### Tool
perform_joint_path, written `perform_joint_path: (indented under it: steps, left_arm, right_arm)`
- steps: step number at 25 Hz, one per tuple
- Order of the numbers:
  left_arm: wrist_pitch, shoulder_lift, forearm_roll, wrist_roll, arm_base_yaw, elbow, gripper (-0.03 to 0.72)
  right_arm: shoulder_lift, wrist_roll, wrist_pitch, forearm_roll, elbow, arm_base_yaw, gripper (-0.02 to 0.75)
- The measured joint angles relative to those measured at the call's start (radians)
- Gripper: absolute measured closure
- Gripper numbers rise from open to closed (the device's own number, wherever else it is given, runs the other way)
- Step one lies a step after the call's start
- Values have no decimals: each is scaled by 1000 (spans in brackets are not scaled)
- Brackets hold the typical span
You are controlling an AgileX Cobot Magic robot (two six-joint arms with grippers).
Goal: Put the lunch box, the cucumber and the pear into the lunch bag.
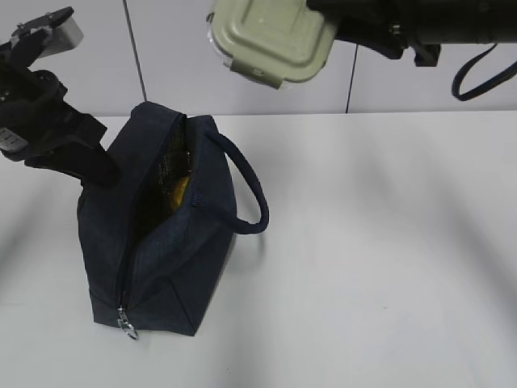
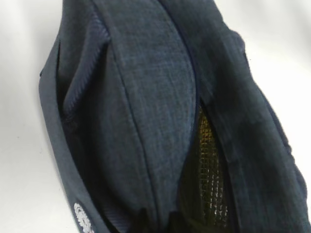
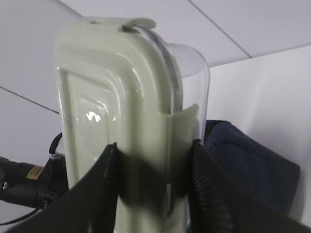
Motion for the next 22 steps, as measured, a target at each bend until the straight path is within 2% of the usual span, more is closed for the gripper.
perform_joint_path:
  steps: [7,16,19,22]
  left_arm:
    - [1,0,0,0,0,0,670]
    - [4,0,0,0,0,0,670]
    - [4,0,-1,0,0,0,670]
    - [3,0,-1,0,0,0,670]
  right_arm:
    - [94,-66,-90,12,0,197,462]
    - [215,-82,-133,54,-1,239,462]
    - [219,-37,-140,-33,-3,248,462]
    - [219,95,-148,-232,-5,249,462]
